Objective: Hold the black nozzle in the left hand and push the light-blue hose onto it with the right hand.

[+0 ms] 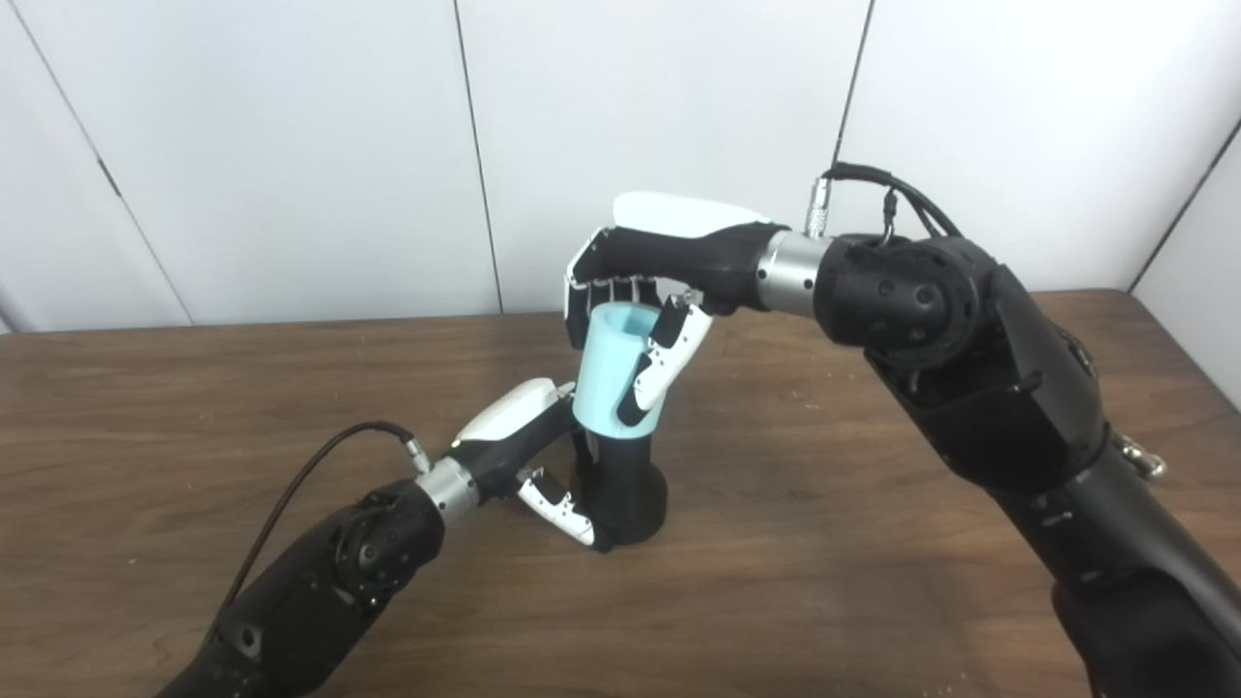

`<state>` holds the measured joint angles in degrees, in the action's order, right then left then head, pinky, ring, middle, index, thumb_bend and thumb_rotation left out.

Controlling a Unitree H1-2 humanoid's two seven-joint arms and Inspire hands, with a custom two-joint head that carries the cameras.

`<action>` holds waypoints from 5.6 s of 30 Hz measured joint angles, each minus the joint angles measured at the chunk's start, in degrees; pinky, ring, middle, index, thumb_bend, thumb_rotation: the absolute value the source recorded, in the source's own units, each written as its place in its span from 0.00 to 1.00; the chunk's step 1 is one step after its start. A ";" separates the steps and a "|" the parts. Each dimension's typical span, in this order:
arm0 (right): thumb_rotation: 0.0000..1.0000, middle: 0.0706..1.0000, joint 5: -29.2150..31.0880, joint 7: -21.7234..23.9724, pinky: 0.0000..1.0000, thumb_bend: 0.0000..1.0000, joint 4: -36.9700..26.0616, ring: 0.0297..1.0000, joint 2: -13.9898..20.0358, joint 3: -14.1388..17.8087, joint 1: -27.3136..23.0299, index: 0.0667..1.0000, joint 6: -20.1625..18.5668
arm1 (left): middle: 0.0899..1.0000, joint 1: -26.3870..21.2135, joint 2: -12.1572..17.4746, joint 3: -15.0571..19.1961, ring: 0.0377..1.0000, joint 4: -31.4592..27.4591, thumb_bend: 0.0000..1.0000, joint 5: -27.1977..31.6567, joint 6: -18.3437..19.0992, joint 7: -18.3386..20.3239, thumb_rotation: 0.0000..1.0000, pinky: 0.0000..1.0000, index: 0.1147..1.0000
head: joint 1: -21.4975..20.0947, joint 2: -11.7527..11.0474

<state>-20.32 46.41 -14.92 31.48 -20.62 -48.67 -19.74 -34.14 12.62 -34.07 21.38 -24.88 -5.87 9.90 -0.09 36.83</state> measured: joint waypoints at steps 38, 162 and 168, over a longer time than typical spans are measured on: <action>0.00 0.44 -2.51 1.29 0.35 0.50 1.78 0.44 0.03 -0.34 -0.89 0.44 1.77 | 0.44 0.60 0.52 -0.60 0.61 -1.88 0.53 -0.01 0.73 0.48 0.00 1.00 0.41 | -0.35 1.32; 0.00 0.45 -5.74 -6.52 0.40 0.50 4.29 0.43 1.26 -6.59 5.53 0.43 26.52 | 0.44 1.17 0.82 -0.30 0.61 -3.80 0.53 0.10 1.53 4.41 0.00 1.00 0.41 | 0.00 4.57; 0.00 0.46 -5.83 -5.52 0.40 0.50 4.28 0.43 1.31 -7.29 4.77 0.42 26.07 | 0.45 1.15 0.86 -0.30 0.61 -3.80 0.53 0.10 1.52 4.42 0.00 1.00 0.41 | -0.09 4.57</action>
<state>-26.15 40.89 -10.64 32.79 -27.91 -43.90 6.33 -32.99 13.48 -34.38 17.58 -24.78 -4.35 14.32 -0.18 41.40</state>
